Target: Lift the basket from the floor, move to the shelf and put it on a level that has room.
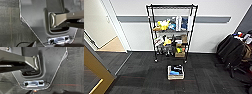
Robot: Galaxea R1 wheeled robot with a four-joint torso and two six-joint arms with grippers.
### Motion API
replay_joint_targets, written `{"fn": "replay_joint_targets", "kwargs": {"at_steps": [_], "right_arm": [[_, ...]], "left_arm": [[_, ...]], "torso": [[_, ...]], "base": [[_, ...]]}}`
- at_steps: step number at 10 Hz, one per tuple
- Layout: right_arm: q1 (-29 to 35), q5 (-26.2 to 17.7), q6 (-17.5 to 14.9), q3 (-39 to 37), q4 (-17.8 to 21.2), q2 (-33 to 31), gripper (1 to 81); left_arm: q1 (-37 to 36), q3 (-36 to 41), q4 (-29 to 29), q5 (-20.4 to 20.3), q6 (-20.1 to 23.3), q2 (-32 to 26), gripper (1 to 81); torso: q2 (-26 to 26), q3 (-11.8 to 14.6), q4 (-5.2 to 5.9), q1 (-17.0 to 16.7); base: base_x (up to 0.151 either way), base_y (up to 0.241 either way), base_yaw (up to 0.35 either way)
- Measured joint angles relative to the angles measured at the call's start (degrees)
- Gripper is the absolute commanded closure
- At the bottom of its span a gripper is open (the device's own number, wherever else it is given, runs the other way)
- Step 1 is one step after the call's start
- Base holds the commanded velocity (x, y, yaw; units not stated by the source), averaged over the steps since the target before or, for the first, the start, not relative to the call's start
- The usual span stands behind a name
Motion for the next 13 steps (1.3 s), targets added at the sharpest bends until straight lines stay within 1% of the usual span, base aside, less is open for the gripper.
{"fn": "replay_joint_targets", "kwargs": {"at_steps": [1, 13], "right_arm": [[-0.3, -0.1, 0.0, 0.0, 0.0, 0.0, 1.0], [0.0, -0.1, 0.0, -1.2, 0.0, 0.0, 1.0]], "left_arm": [[0.2, 0.0, 0.0, 0.8, 0.0, -0.1, 1.0], [0.1, 0.0, 0.0, 0.9, 0.0, 0.1, 1.0]], "torso": [[0.0, 0.0, 0.00, 0.0], [0.0, 0.0, 0.00, 0.0]], "base": [[0.134, 0.000, 0.000], [0.143, 0.000, 0.000]]}}
